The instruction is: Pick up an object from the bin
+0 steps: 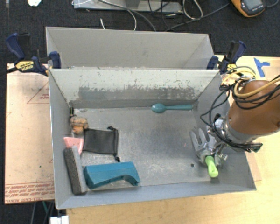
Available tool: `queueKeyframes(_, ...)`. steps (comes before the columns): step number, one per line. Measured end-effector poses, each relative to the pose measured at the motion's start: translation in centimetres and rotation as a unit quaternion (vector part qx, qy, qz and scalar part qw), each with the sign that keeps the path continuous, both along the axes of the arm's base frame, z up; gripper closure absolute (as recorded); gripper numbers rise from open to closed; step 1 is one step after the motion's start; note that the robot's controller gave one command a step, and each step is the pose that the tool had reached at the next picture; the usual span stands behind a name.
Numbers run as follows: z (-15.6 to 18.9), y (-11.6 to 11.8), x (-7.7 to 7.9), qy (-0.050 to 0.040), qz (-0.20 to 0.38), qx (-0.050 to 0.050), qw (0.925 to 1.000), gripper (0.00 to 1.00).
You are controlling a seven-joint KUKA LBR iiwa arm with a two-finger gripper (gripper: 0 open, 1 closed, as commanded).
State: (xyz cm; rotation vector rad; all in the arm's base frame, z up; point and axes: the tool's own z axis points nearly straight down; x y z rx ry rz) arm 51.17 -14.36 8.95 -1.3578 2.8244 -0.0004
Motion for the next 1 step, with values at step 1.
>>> queueKeyframes(1,-0.04,0.0,-0.03,0.0004,0.0,0.0,1.0,1.0)
